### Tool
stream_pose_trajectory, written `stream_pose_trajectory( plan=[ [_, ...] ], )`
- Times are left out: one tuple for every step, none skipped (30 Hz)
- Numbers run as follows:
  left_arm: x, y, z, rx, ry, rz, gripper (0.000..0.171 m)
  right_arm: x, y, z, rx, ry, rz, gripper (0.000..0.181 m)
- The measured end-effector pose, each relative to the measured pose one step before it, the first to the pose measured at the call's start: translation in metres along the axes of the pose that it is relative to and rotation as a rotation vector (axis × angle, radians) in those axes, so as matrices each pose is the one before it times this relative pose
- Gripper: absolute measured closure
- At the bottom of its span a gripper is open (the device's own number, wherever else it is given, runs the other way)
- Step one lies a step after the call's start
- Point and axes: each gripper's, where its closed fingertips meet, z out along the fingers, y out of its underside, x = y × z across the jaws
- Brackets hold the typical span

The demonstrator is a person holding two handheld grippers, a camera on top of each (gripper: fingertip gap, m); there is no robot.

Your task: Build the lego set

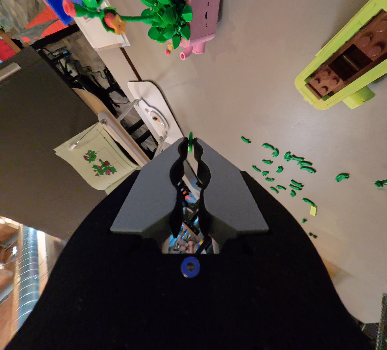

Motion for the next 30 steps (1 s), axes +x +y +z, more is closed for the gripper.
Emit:
stream_pose_trajectory(
  plan=[
    [0.00374, 0.00042, 0.00135, 0.01547, 0.0160, -0.0154, 0.167, -0.00009, 0.00003, -0.00002, 0.0000, 0.0000, -0.0007, 0.178],
    [0.00390, 0.00112, 0.00163, 0.01772, 0.0166, -0.0228, 0.168, -0.00005, -0.00002, -0.00007, 0.0002, -0.0001, -0.0003, 0.178],
    [0.00380, 0.00228, 0.00206, 0.01763, 0.0152, -0.0271, 0.167, 0.00000, -0.00004, 0.00002, 0.0003, -0.0001, -0.0001, 0.178],
    [0.00376, 0.00350, 0.00222, 0.01904, 0.0154, -0.0346, 0.167, -0.00001, -0.00008, -0.00011, 0.0004, -0.0001, 0.0002, 0.178],
    [0.00474, 0.00393, 0.00218, 0.02689, 0.0222, -0.0430, 0.167, -0.00004, -0.00012, -0.00009, 0.0007, -0.0001, 0.0007, 0.179],
    [0.00466, 0.00466, 0.00184, 0.03173, 0.0246, -0.0508, 0.167, 0.00020, -0.00009, -0.00006, 0.0008, -0.0002, 0.0012, 0.179],
    [0.00472, 0.00579, 0.00146, 0.03488, 0.0268, -0.0601, 0.168, 0.00010, -0.00008, -0.00014, 0.0007, -0.0003, 0.0015, 0.179],
    [0.00524, 0.00639, 0.00090, 0.03943, 0.0302, -0.0621, 0.168, 0.00020, -0.00006, -0.00007, 0.0006, 0.0001, 0.0018, 0.179],
    [0.00536, 0.00726, 0.00028, 0.04254, 0.0304, -0.0682, 0.167, 0.00017, -0.00005, 0.00004, 0.0000, 0.0001, 0.0017, 0.179],
    [0.00524, 0.00763, -0.00020, 0.04620, 0.0300, -0.0729, 0.167, 0.00021, 0.00007, 0.00001, -0.0002, 0.0000, 0.0011, 0.179],
    [0.00388, 0.00818, -0.00105, 0.04984, 0.0201, -0.0764, 0.168, 0.00007, 0.00004, 0.00006, -0.0003, 0.0004, 0.0005, 0.178],
    [0.00108, 0.00857, -0.00196, 0.05540, 0.0037, -0.0847, 0.168, 0.00004, 0.00003, 0.00011, -0.0007, 0.0005, 0.0000, 0.178],
    [-0.00108, 0.00820, -0.00316, 0.06344, -0.0116, -0.0862, 0.168, 0.00014, 0.00024, 0.00011, -0.0015, 0.0006, -0.0002, 0.178],
    [-0.00013, 0.00836, -0.00473, 0.06730, -0.0045, -0.0809, 0.168, 0.00000, 0.00026, 0.00029, -0.0020, 0.0004, -0.0003, 0.178],
    [0.00035, 0.00835, -0.00607, 0.06575, 0.0017, -0.0822, 0.168, -0.00009, 0.00021, 0.00015, -0.0017, 0.0003, -0.0009, 0.178],
    [0.00012, 0.00770, -0.00720, 0.06527, 0.0044, -0.0833, 0.168, -0.00003, 0.00014, 0.00011, -0.0012, 0.0008, -0.0015, 0.178],
    [0.00141, 0.00565, -0.00807, 0.07218, 0.0148, -0.0781, 0.169, -0.00003, 0.00020, 0.00023, -0.0014, 0.0008, -0.0019, 0.178],
    [0.00415, 0.00311, -0.00861, 0.08105, 0.0321, -0.0716, 0.168, -0.00019, 0.00031, 0.00028, -0.0025, 0.0006, -0.0025, 0.178],
    [0.00351, 0.00248, -0.00862, 0.07743, 0.0283, -0.0686, 0.168, -0.00019, 0.00047, 0.00042, -0.0034, 0.0008, -0.0034, 0.178],
    [0.00081, 0.00296, -0.00833, 0.06513, 0.0138, -0.0656, 0.168, -0.00014, 0.00051, 0.00039, -0.0035, 0.0016, -0.0046, 0.178],
    [0.00132, 0.00291, -0.00773, 0.05699, 0.0202, -0.0563, 0.168, -0.00002, 0.00057, 0.00054, -0.0045, 0.0025, -0.0041, 0.179],
    [0.00035, 0.00295, -0.00748, 0.04809, 0.0169, -0.0508, 0.168, -0.00006, 0.00075, 0.00076, -0.0057, 0.0017, -0.0037, 0.179],
    [-0.00162, 0.00194, -0.00704, 0.04709, 0.0080, -0.0531, 0.169, 0.00020, 0.00075, 0.00072, -0.0052, 0.0023, -0.0050, 0.179],
    [0.00109, -0.00108, -0.00664, 0.05408, 0.0307, -0.0557, 0.169, 0.00037, 0.00060, 0.00076, -0.0048, 0.0038, -0.0046, 0.178],
    [0.00328, -0.00297, -0.00604, 0.05372, 0.0500, -0.0607, 0.169, 0.00036, 0.00061, 0.00068, -0.0051, 0.0037, -0.0037, 0.178],
    [0.00102, -0.00383, -0.00514, 0.04791, 0.0386, -0.0637, 0.169, 0.00032, 0.00066, 0.00061, -0.0050, 0.0033, -0.0025, 0.178],
    [-0.00058, -0.00466, -0.00414, 0.04397, 0.0291, -0.0574, 0.169, 0.00058, 0.00039, 0.00052, -0.0032, 0.0044, -0.0046, 0.178],
    [-0.00021, -0.00444, -0.00293, 0.03564, 0.0304, -0.0467, 0.169, 0.00088, 0.00033, 0.00043, -0.0023, 0.0063, -0.0045, 0.178],
    [-0.00071, -0.00289, -0.00192, 0.02246, 0.0249, -0.0366, 0.169, 0.00061, 0.00025, 0.00043, -0.0024, 0.0049, -0.0038, 0.178],
    [-0.00148, -0.00148, -0.00123, 0.01477, 0.0143, -0.0262, 0.169, 0.00021, 0.00038, 0.00041, -0.0027, 0.0024, -0.0029, 0.178]
  ],
)
